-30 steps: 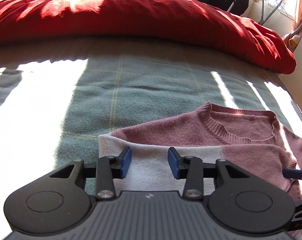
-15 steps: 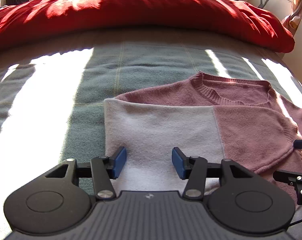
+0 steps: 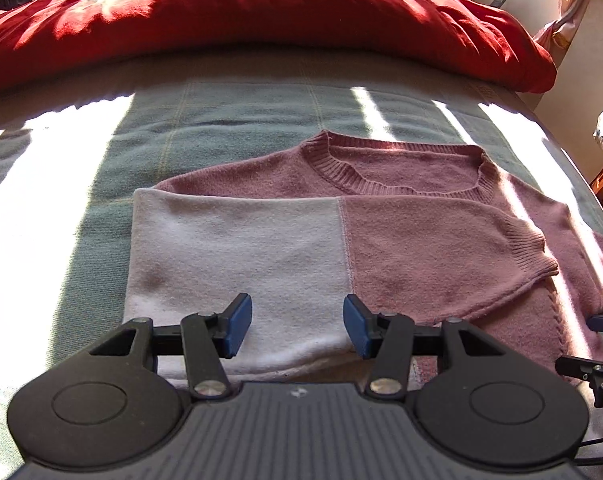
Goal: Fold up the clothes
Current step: 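Move the right gripper along the sweater toward the white sleeve cuff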
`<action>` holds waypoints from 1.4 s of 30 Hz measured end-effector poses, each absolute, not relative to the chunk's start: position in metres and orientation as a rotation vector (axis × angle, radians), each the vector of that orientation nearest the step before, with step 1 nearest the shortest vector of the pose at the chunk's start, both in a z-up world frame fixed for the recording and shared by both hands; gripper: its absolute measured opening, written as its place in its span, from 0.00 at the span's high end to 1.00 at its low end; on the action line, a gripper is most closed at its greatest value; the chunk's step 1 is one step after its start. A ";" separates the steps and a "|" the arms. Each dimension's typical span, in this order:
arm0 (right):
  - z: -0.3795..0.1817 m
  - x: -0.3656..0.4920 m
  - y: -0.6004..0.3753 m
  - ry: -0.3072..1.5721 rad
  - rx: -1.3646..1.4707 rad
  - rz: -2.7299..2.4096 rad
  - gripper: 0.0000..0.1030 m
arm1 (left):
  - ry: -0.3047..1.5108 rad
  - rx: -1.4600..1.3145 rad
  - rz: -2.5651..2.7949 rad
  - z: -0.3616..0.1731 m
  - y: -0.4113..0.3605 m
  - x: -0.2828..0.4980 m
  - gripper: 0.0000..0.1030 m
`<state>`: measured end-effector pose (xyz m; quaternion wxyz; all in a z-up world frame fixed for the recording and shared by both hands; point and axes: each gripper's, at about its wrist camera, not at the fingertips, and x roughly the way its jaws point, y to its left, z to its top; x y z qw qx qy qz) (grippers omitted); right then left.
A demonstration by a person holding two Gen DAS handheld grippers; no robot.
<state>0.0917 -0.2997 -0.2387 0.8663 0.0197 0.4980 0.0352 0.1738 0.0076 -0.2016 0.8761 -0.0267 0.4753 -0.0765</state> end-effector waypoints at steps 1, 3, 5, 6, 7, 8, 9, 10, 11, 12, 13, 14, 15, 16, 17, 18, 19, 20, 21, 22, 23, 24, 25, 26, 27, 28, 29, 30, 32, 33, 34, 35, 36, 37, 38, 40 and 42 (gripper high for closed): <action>-0.236 0.090 -0.298 1.046 0.029 0.075 0.00 | 0.986 -0.049 -0.171 -0.199 0.003 0.173 0.51; -0.236 0.093 -0.302 1.041 0.031 0.075 0.00 | 0.974 -0.040 -0.187 -0.194 -0.006 0.173 0.51; -0.237 0.097 -0.307 1.033 0.038 0.076 0.00 | 0.966 -0.040 -0.193 -0.189 -0.013 0.175 0.51; -0.238 0.099 -0.310 1.029 0.042 0.076 0.00 | 0.962 -0.042 -0.197 -0.188 -0.016 0.176 0.51; -0.238 0.101 -0.312 1.025 0.046 0.076 0.00 | 0.962 -0.044 -0.200 -0.188 -0.019 0.177 0.51; -0.239 0.103 -0.315 1.022 0.049 0.076 0.00 | 0.962 -0.045 -0.203 -0.187 -0.023 0.178 0.51; -0.239 0.105 -0.317 1.018 0.053 0.077 0.00 | 0.962 -0.047 -0.207 -0.187 -0.026 0.179 0.51; -0.240 0.107 -0.320 1.014 0.057 0.077 0.00 | 0.964 -0.047 -0.212 -0.188 -0.029 0.179 0.51; -0.241 0.109 -0.323 1.010 0.060 0.077 0.00 | 0.968 -0.042 -0.216 -0.189 -0.032 0.178 0.51; -0.241 0.111 -0.325 1.006 0.064 0.077 0.00 | 0.971 -0.036 -0.220 -0.190 -0.035 0.178 0.51; -0.242 0.113 -0.328 1.003 0.068 0.077 0.00 | 0.970 -0.027 -0.225 -0.190 -0.038 0.177 0.51; -0.242 0.115 -0.330 0.999 0.071 0.078 0.00 | 0.968 -0.022 -0.228 -0.190 -0.040 0.176 0.51; -0.242 0.114 -0.331 1.000 0.077 0.082 0.00 | 0.966 -0.017 -0.232 -0.189 -0.042 0.175 0.51; -0.242 0.112 -0.330 1.004 0.084 0.088 0.00 | 0.965 -0.017 -0.232 -0.189 -0.044 0.175 0.51; -0.242 0.109 -0.329 1.008 0.091 0.094 0.00 | 0.964 -0.016 -0.231 -0.189 -0.045 0.174 0.51; -0.242 0.107 -0.328 1.012 0.099 0.099 0.00 | 0.964 -0.018 -0.227 -0.189 -0.047 0.174 0.51; -0.242 0.105 -0.328 1.015 0.106 0.105 0.00 | 0.964 -0.020 -0.224 -0.189 -0.049 0.174 0.51; -0.242 0.102 -0.327 1.019 0.113 0.111 0.00 | 0.963 -0.028 -0.226 -0.188 -0.051 0.175 0.51; -0.241 0.100 -0.326 1.023 0.120 0.117 0.00 | 0.962 -0.036 -0.227 -0.188 -0.052 0.175 0.51; -0.241 0.097 -0.325 1.027 0.127 0.123 0.00 | 0.961 -0.042 -0.229 -0.187 -0.054 0.176 0.51; -0.241 0.095 -0.324 1.031 0.134 0.129 0.00 | 0.959 -0.044 -0.234 -0.186 -0.057 0.176 0.51; -0.241 0.092 -0.324 1.034 0.141 0.135 0.00 | 0.956 -0.039 -0.238 -0.186 -0.060 0.176 0.51; -0.241 0.090 -0.323 1.038 0.149 0.141 0.00 | 0.955 -0.030 -0.243 -0.185 -0.063 0.176 0.51; -0.240 0.087 -0.322 1.042 0.156 0.147 0.00 | 0.954 -0.022 -0.248 -0.185 -0.066 0.176 0.51; -0.240 0.085 -0.321 1.046 0.163 0.153 0.00 | 0.954 -0.014 -0.253 -0.185 -0.069 0.176 0.51; -0.240 0.083 -0.320 1.049 0.170 0.159 0.00 | 0.955 -0.008 -0.255 -0.185 -0.071 0.176 0.51; -0.240 0.080 -0.320 1.053 0.177 0.165 0.00 | 0.956 -0.002 -0.257 -0.185 -0.072 0.176 0.51; -0.239 0.076 -0.321 1.048 0.179 0.175 0.00 | 0.957 0.004 -0.257 -0.185 -0.075 0.176 0.51; -0.238 0.070 -0.324 1.044 0.186 0.193 0.00 | 0.961 0.002 -0.258 -0.187 -0.078 0.176 0.51; -0.238 0.067 -0.327 1.042 0.193 0.200 0.00 | 0.963 0.001 -0.258 -0.187 -0.079 0.177 0.50; -0.238 0.065 -0.329 1.035 0.197 0.203 0.00 | 0.966 0.000 -0.258 -0.188 -0.081 0.177 0.50; -0.238 0.063 -0.331 1.026 0.209 0.202 0.00 | 0.968 -0.003 -0.258 -0.188 -0.083 0.178 0.50; -0.238 0.062 -0.334 1.019 0.234 0.200 0.00 | 0.971 -0.005 -0.257 -0.189 -0.085 0.179 0.50; -0.239 0.062 -0.336 1.018 0.254 0.201 0.00 | 0.974 -0.007 -0.256 -0.189 -0.087 0.180 0.50; -0.238 0.063 -0.338 1.023 0.267 0.206 0.00 | 0.976 -0.009 -0.256 -0.190 -0.090 0.181 0.50; -0.236 0.066 -0.343 1.039 0.297 0.217 0.00 | 0.976 0.002 -0.266 -0.189 -0.097 0.182 0.50; -0.233 0.068 -0.351 1.047 0.353 0.228 0.00 | 0.976 0.012 -0.276 -0.187 -0.104 0.182 0.50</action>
